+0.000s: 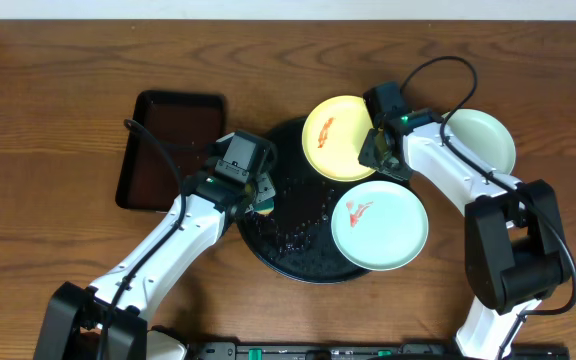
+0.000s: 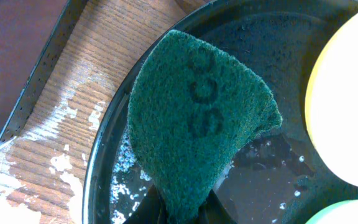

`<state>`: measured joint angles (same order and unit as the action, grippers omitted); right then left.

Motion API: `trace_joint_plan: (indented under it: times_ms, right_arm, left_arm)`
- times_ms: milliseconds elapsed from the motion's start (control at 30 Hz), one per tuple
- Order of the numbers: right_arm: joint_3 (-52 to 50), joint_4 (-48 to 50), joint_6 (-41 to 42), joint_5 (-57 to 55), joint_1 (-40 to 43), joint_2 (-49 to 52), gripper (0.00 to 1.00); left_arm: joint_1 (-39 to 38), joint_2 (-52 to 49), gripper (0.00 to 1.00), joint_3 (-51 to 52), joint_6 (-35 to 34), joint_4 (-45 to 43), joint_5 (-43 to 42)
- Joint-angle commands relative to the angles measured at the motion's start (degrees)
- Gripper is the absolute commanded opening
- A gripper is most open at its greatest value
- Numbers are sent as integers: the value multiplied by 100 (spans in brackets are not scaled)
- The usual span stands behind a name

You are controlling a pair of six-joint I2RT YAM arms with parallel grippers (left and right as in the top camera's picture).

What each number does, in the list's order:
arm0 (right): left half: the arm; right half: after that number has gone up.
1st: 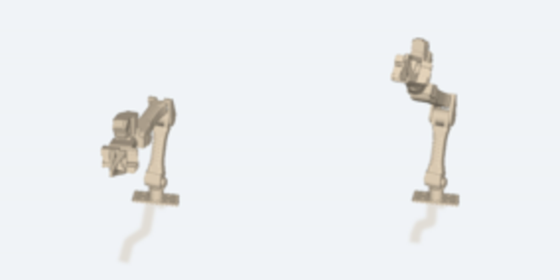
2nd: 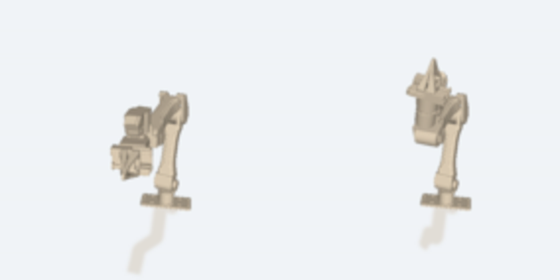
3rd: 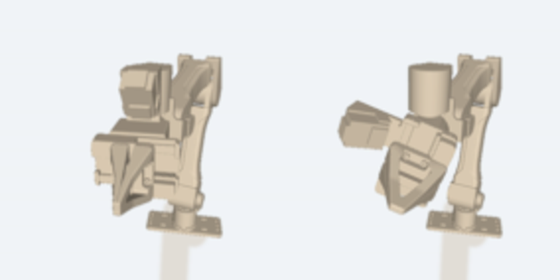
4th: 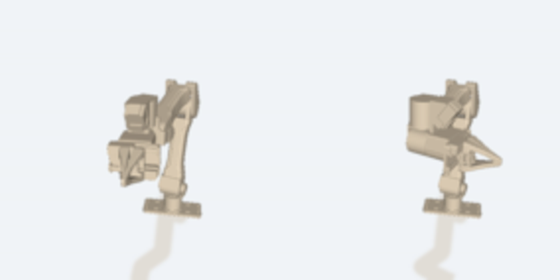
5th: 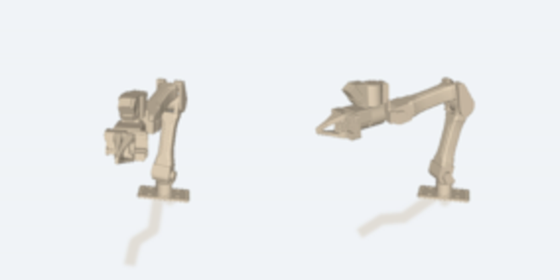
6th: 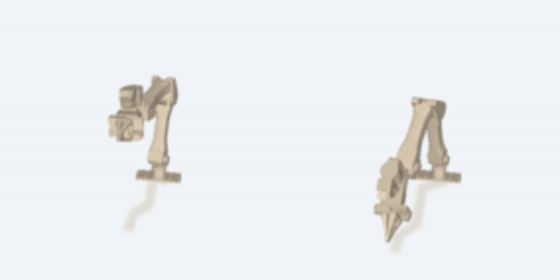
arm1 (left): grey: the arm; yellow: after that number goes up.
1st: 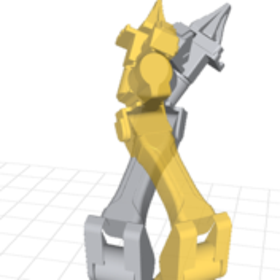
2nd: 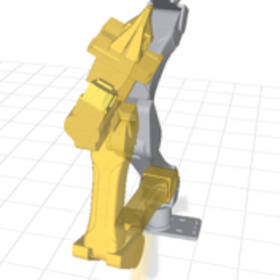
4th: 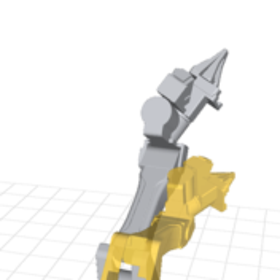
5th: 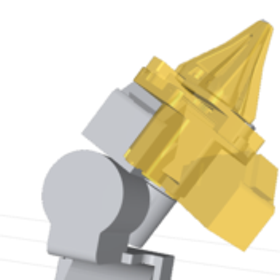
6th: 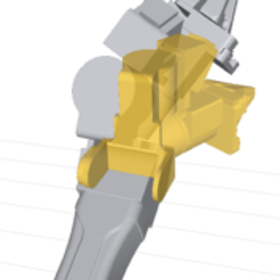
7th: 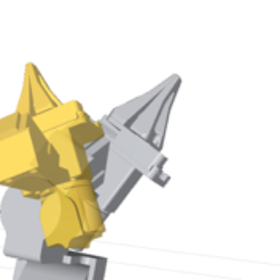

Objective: Clean dirty plates on tray and stack at the side
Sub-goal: 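Grip the yellow plate rim and drag it to tray center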

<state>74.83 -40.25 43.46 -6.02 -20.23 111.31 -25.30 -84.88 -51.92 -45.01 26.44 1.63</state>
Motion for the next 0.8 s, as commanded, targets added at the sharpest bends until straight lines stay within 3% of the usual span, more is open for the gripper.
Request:
trace_joint_plan:
  times_ms: [0,400,500,767]
  right_arm:
    - [-116,87,81,-57,-46,39,42]
    - [-151,105,79,85,-52,39,16]
    - [-151,122,63,210,-61,39,1]
    - [-149,345,-350,509,-337,39,1]
  left_arm:
    - [-17,-9,8,48,-4,0,26]
    - [-17,-9,8,48,-4,2,24]
    - [-17,-9,8,48,-4,0,24]
    - [-17,-9,8,48,-4,0,24]
